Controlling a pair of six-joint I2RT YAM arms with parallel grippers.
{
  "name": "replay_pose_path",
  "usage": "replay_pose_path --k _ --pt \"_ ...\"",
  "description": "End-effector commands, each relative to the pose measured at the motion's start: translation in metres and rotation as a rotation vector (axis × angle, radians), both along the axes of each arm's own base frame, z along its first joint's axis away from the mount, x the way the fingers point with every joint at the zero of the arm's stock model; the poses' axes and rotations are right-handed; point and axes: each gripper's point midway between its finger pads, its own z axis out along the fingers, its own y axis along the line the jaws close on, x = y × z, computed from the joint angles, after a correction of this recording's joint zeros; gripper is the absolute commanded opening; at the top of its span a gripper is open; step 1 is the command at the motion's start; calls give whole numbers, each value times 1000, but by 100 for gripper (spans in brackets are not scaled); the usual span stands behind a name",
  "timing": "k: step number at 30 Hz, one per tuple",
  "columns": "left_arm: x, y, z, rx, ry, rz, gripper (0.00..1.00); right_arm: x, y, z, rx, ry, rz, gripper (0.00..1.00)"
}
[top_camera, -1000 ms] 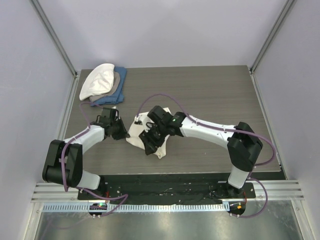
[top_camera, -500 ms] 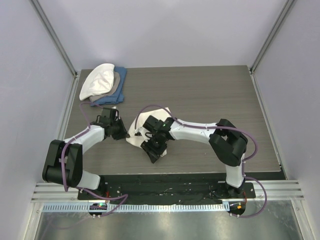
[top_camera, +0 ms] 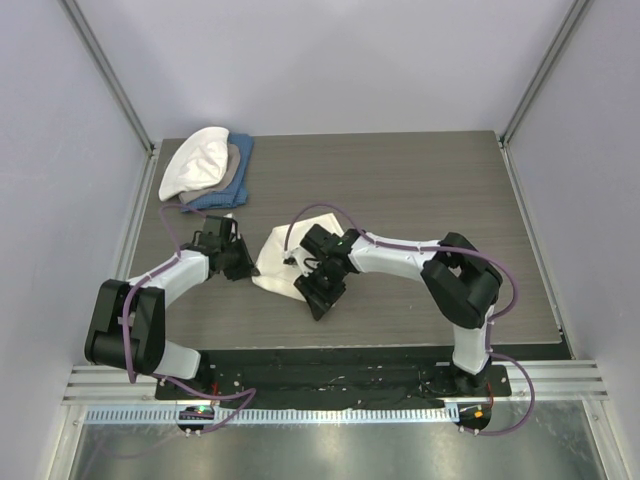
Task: Fold the napkin, place the utensils inside, and roll it up
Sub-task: Roll the napkin with the utensil
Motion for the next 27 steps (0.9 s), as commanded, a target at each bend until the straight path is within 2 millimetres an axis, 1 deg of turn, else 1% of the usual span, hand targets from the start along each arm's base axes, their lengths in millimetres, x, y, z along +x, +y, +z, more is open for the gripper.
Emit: replay_pose_path --k 1,5,6,7,8,9,10,11,12,13,14,15,16,17,18,19,21,22,23,24,27 --pt "3 4 5 31 -8 -14 0 3 15 31 121 -36 29 47" --pt "1 5 4 34 13 -5 0 1 36 71 202 -153 66 50" --pt "1 5 5 37 14 -3 0 3 43 84 222 -193 73 50" --pt "2 5 6 35 16 -4 0 0 52 91 243 -236 89 51" --pt "2 4 6 32 21 -3 0 10 54 95 221 -328 62 52" --pt "3 3 5 27 25 -7 0 17 62 104 257 -403 48 53" --pt "2 2 3 22 37 -10 0 25 65 106 255 -483 56 54" --pt "2 0 2 15 41 -14 0 27 65 101 228 -552 49 55" --pt "3 0 3 13 40 -15 0 37 75 108 262 -632 23 56" --pt "2 -1 1 11 46 -17 0 39 79 106 269 -679 34 58" --pt "2 -1 1 10 47 -18 0 36 81 97 264 -706 49 60" --pt "2 -2 1 7 48 -19 0 46 88 93 265 -763 28 62" --pt "2 -2 1 5 48 -19 0 50 89 88 252 -784 29 64" --pt "3 -2 2 3 44 -19 0 52 93 86 239 -812 41 64" --pt "3 -2 3 1 44 -19 0 57 97 83 237 -841 35 64" --pt "3 -3 3 -2 45 -22 0 58 99 72 214 -846 47 64" --pt "3 -5 4 -8 45 -26 0 59 106 67 205 -887 67 64" --pt "2 -5 3 -8 47 -28 0 60 106 60 189 -897 73 64" --pt "4 -5 4 -10 45 -27 0 61 107 58 191 -919 82 65" --pt "3 -5 3 -11 48 -28 0 64 110 59 208 -937 71 65" --pt "3 -6 2 -13 51 -31 0 68 112 53 200 -963 89 65"
